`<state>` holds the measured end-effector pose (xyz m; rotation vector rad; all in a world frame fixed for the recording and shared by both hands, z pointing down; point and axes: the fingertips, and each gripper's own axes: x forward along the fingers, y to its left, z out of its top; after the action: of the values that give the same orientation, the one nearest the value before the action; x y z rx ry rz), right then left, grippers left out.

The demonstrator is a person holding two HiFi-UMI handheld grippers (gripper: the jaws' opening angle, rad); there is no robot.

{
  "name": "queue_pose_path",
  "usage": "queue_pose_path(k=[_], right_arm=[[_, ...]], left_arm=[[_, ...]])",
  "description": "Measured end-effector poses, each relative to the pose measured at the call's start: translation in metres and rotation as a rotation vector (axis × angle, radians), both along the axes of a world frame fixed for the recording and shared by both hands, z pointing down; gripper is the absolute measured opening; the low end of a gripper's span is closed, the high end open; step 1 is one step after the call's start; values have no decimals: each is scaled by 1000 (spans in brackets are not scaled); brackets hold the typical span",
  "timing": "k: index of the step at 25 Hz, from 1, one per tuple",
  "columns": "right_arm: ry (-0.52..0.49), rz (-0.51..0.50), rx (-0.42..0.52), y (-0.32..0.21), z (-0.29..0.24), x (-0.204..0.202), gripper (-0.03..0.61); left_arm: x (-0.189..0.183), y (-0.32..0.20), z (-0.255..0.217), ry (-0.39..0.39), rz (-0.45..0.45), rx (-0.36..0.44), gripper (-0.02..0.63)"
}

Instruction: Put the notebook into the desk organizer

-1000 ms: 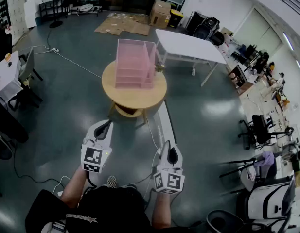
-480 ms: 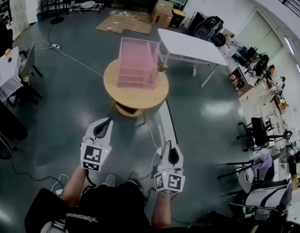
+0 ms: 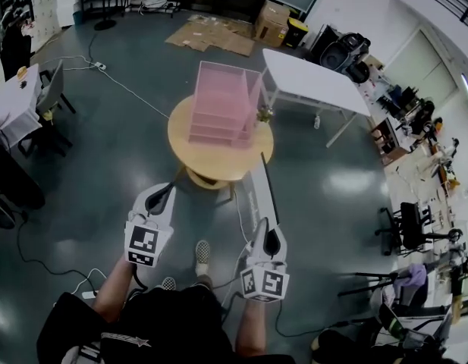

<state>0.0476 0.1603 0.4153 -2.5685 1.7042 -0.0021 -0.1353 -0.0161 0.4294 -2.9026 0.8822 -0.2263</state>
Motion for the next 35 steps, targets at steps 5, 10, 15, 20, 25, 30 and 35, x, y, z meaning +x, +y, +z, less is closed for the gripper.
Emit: queue_pose_path(k=[5, 10, 15, 20, 25, 30, 35], right_arm=[[3, -59, -13, -47, 8, 43, 12], [48, -125, -38, -93, 9, 75, 12], [276, -196, -65, -142, 6, 88, 12], [565, -244, -244, -181, 27, 81, 12], [807, -283, -258, -212, 39, 64, 12], [975, -325, -288, -233, 60, 58, 12], [1085, -350, -343, -253, 92, 66, 12]], left_arm=[[32, -34, 9, -9, -65, -16, 11], [59, -60, 13, -17, -122, -37, 11], [73, -87, 22, -31, -183, -62, 11], [75, -109, 32, -44, -246, -79, 11], [75, -124, 45, -52, -295, -97, 11], [79, -135, 64, -72, -330, -129, 11], [83, -143, 85, -98, -360, -159, 11]])
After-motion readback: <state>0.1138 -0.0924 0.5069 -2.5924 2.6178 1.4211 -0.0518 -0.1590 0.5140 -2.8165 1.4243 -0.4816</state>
